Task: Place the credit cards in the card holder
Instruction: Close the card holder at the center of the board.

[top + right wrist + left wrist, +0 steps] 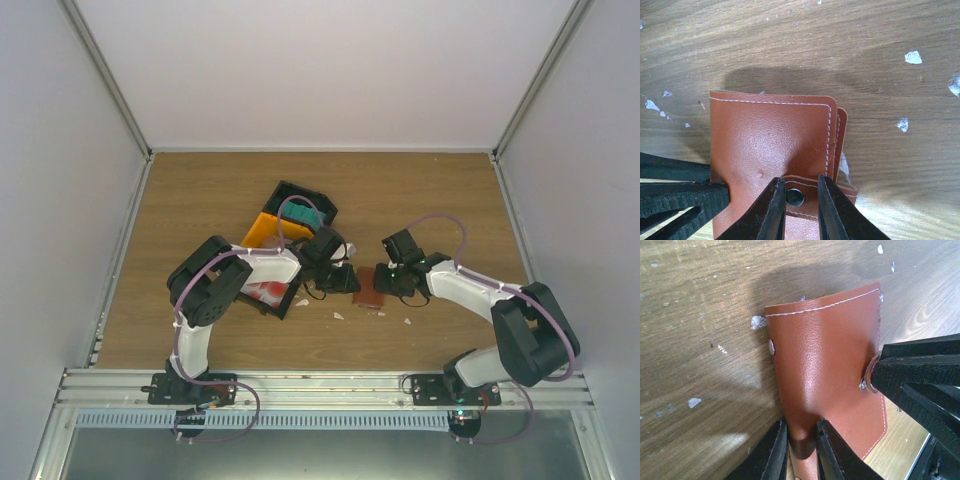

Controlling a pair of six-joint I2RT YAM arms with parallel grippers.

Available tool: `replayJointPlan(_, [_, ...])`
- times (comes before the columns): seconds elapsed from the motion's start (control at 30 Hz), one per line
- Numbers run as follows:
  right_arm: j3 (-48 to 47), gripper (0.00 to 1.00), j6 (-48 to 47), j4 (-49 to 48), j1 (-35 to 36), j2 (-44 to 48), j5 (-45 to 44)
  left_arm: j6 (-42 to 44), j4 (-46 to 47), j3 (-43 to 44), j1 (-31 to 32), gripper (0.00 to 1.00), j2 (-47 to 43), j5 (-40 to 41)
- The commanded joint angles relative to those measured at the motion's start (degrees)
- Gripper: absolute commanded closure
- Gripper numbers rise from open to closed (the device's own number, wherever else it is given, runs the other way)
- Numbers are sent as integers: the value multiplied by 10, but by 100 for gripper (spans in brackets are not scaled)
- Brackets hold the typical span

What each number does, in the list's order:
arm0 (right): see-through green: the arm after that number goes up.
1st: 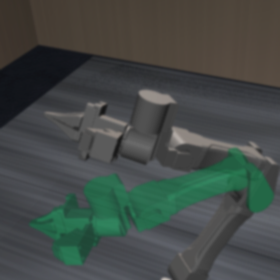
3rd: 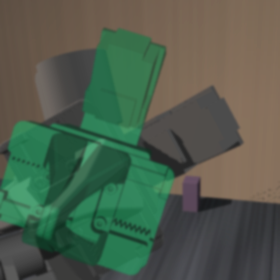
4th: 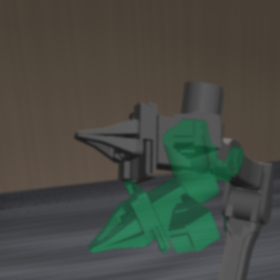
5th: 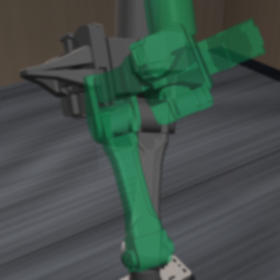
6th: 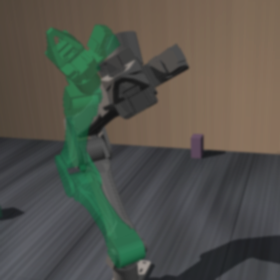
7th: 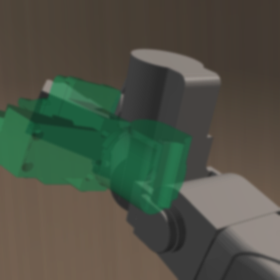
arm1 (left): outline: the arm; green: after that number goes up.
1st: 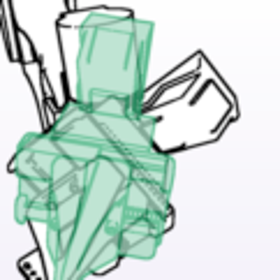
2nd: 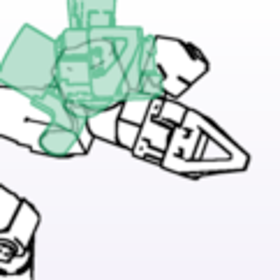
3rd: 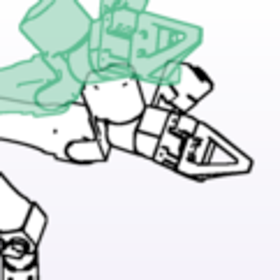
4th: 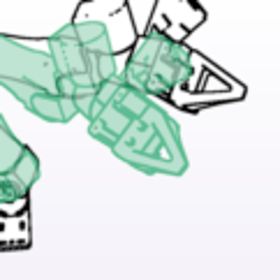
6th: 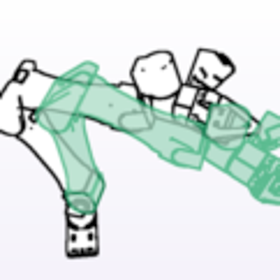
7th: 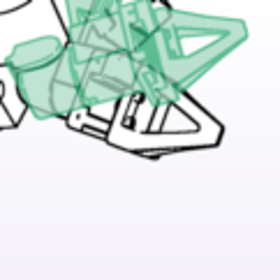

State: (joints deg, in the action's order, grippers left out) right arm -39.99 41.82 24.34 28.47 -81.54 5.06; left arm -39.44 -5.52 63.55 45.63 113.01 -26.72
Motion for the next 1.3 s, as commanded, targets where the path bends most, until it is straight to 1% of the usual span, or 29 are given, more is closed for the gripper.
replayJointPlan(0.0, [6,82,-6,-20,-3,-2,30,8,-53,-17,3,80,44,40])
replayJointPlan(0.23, [10,89,-13,-33,-3,-4,50,9,-53,-16,3,80,45,39])
replayJointPlan(0.43, [11,89,-19,-28,-3,-15,60,9,-53,-16,3,80,46,39])
replayJointPlan(0.57, [7,91,-21,-12,-3,-15,49,9,-53,-17,3,80,46,39])
replayJointPlan(0.87, [0,97,-37,6,-3,-23,62,9,-52,-14,3,80,50,39])
replayJointPlan(1.07, [5,98,-45,21,7,-34,59,10,-54,-10,3,80,52,38])
replayJointPlan(1.27, [42,97,-16,13,32,-21,28,9,-58,-6,3,80,54,40])
